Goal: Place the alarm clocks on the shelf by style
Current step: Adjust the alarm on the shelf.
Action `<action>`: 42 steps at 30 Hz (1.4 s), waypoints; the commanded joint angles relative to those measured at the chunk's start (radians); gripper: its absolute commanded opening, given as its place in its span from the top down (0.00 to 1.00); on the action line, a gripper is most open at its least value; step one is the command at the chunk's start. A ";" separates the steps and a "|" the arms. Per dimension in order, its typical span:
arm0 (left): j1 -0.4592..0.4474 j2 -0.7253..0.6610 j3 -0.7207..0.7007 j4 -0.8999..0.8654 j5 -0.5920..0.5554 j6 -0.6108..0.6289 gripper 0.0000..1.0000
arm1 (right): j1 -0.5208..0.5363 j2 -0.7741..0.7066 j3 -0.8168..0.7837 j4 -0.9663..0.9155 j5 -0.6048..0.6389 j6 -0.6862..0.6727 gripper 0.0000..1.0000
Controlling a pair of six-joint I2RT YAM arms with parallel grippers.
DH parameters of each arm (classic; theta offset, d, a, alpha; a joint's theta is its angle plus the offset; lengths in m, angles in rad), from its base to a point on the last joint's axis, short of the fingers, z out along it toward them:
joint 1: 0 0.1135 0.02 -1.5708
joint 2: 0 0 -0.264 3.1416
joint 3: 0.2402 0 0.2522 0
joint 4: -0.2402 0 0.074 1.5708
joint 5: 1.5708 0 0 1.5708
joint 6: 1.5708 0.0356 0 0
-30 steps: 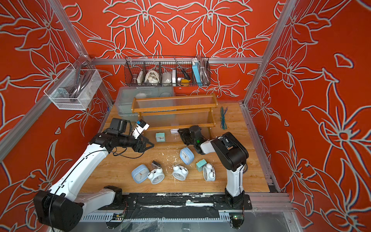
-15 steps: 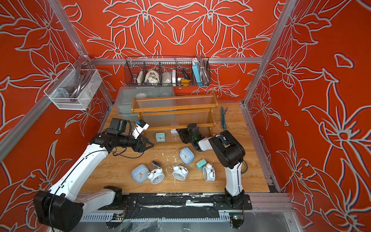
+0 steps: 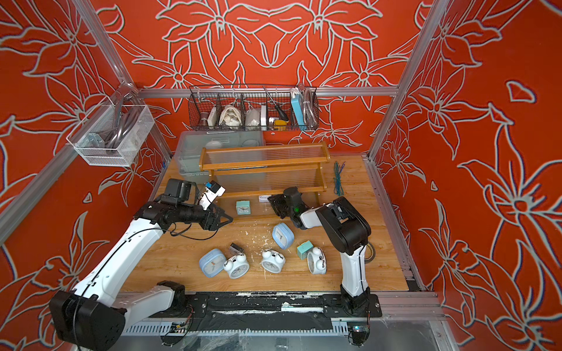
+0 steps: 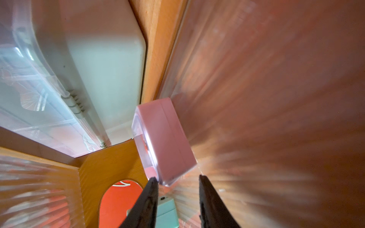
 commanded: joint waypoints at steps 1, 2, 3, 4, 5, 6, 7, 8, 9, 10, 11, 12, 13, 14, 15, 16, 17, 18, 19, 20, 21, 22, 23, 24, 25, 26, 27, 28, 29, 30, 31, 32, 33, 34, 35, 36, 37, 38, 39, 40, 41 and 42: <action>0.007 -0.017 -0.007 -0.011 0.017 -0.004 0.33 | -0.003 0.022 -0.046 -0.083 0.014 -0.014 0.64; 0.007 -0.017 -0.007 -0.012 0.017 -0.004 0.33 | -0.003 0.023 -0.053 -0.081 0.014 -0.015 0.65; 0.007 -0.017 -0.007 -0.011 0.017 -0.004 0.33 | -0.003 0.023 -0.061 -0.076 0.012 -0.017 0.67; 0.007 -0.015 -0.007 -0.011 0.017 -0.004 0.33 | -0.002 0.024 -0.066 -0.071 0.011 -0.018 0.68; 0.007 -0.015 -0.009 -0.011 0.017 -0.004 0.33 | -0.002 0.024 -0.073 -0.065 0.009 -0.019 0.69; 0.007 -0.016 -0.008 -0.010 0.017 -0.005 0.33 | -0.003 0.026 -0.080 -0.057 0.007 -0.021 0.70; 0.007 -0.014 -0.008 -0.009 0.017 -0.005 0.33 | -0.002 0.026 -0.086 -0.054 0.004 -0.021 0.71; 0.008 -0.014 -0.008 -0.009 0.017 -0.006 0.33 | -0.002 0.026 -0.093 -0.047 0.003 -0.021 0.72; 0.007 -0.014 -0.008 -0.009 0.017 -0.006 0.33 | -0.002 0.026 -0.101 -0.043 0.004 -0.020 0.72; 0.007 -0.014 -0.008 -0.009 0.017 -0.006 0.33 | -0.002 0.025 -0.107 -0.039 0.004 -0.023 0.73; 0.009 -0.014 -0.008 -0.009 0.015 -0.006 0.33 | -0.002 0.025 -0.113 -0.036 0.004 -0.024 0.74; 0.009 -0.012 -0.008 -0.009 0.015 -0.006 0.33 | -0.002 0.025 -0.119 -0.033 0.003 -0.025 0.74; 0.009 -0.012 -0.008 -0.009 0.015 -0.006 0.33 | -0.002 0.026 -0.123 -0.027 0.002 -0.023 0.74; 0.009 -0.012 -0.008 -0.009 0.015 -0.007 0.33 | -0.002 0.028 -0.128 -0.021 0.000 -0.023 0.75; 0.010 -0.012 -0.007 -0.009 0.014 -0.007 0.33 | -0.002 0.028 -0.134 -0.018 0.000 -0.021 0.75; 0.010 -0.012 -0.007 -0.009 0.013 -0.007 0.33 | -0.002 0.029 -0.140 -0.011 -0.001 -0.020 0.75; 0.011 -0.012 -0.008 -0.008 0.014 -0.007 0.33 | -0.001 0.031 -0.143 -0.007 -0.002 -0.020 0.75; 0.012 -0.012 -0.007 -0.008 0.013 -0.008 0.33 | -0.002 0.031 -0.146 -0.006 -0.003 -0.020 0.75; 0.011 -0.012 -0.008 -0.008 0.013 -0.007 0.33 | -0.002 0.032 -0.149 -0.002 -0.003 -0.019 0.75; 0.013 -0.012 -0.008 -0.008 0.013 -0.007 0.33 | -0.001 0.032 -0.152 0.002 -0.003 -0.018 0.76; 0.013 -0.012 -0.008 -0.008 0.013 -0.008 0.33 | -0.001 0.031 -0.153 0.007 -0.006 -0.018 0.75; 0.014 -0.013 -0.007 -0.008 0.012 -0.009 0.33 | -0.001 0.029 -0.156 0.012 -0.008 -0.019 0.75; 0.015 -0.014 -0.007 -0.008 0.012 -0.009 0.33 | -0.002 0.026 -0.159 0.015 -0.012 -0.026 0.75; 0.015 -0.014 -0.007 -0.009 0.012 -0.009 0.33 | -0.002 0.021 -0.159 0.015 -0.016 -0.035 0.75; 0.015 -0.014 -0.007 -0.009 0.012 -0.009 0.33 | -0.002 0.014 -0.157 0.011 -0.021 -0.051 0.75; 0.015 -0.013 -0.007 -0.009 0.012 -0.009 0.33 | -0.001 0.003 -0.156 0.003 -0.026 -0.070 0.74; 0.016 -0.014 -0.007 -0.009 0.012 -0.009 0.33 | -0.001 -0.007 -0.156 -0.003 -0.029 -0.088 0.74; 0.016 -0.014 -0.008 -0.009 0.012 -0.009 0.33 | -0.001 -0.021 -0.158 -0.006 -0.028 -0.109 0.73; 0.016 -0.014 -0.008 -0.009 0.012 -0.009 0.33 | -0.003 -0.037 -0.160 -0.006 -0.021 -0.135 0.73; 0.016 -0.013 -0.008 -0.008 0.013 -0.009 0.33 | -0.004 -0.047 -0.163 -0.006 -0.013 -0.151 0.72; 0.016 -0.014 -0.008 -0.009 0.013 -0.009 0.33 | -0.007 -0.059 -0.169 -0.004 -0.006 -0.162 0.72; 0.016 -0.014 -0.009 -0.008 0.013 -0.009 0.33 | -0.012 -0.067 -0.171 -0.002 0.000 -0.171 0.72; 0.016 -0.013 -0.010 -0.008 0.015 -0.009 0.33 | -0.018 -0.069 -0.170 0.000 0.000 -0.176 0.72; 0.016 -0.014 -0.010 -0.007 0.015 -0.009 0.33 | -0.026 -0.069 -0.162 0.000 -0.004 -0.178 0.72; 0.016 -0.014 -0.010 -0.008 0.016 -0.010 0.33 | -0.037 -0.065 -0.154 -0.001 -0.010 -0.178 0.72; 0.016 -0.015 -0.010 -0.009 0.016 -0.010 0.33 | -0.043 -0.060 -0.146 0.001 -0.015 -0.176 0.72; 0.017 -0.016 -0.010 -0.009 0.016 -0.009 0.33 | -0.053 -0.053 -0.137 0.004 -0.020 -0.170 0.72; 0.018 -0.017 -0.010 -0.009 0.015 -0.009 0.33 | -0.062 -0.044 -0.129 0.007 -0.023 -0.164 0.72; 0.018 -0.018 -0.009 -0.011 0.015 -0.009 0.33 | -0.069 -0.037 -0.119 0.014 -0.026 -0.161 0.72; 0.018 -0.018 -0.008 -0.011 0.015 -0.009 0.33 | -0.076 -0.027 -0.107 0.016 -0.028 -0.161 0.72; 0.019 -0.018 -0.008 -0.011 0.015 -0.009 0.33 | -0.081 -0.019 -0.091 0.015 -0.030 -0.160 0.72; 0.018 -0.019 -0.008 -0.011 0.015 -0.009 0.33 | -0.084 -0.009 -0.076 0.010 -0.032 -0.160 0.72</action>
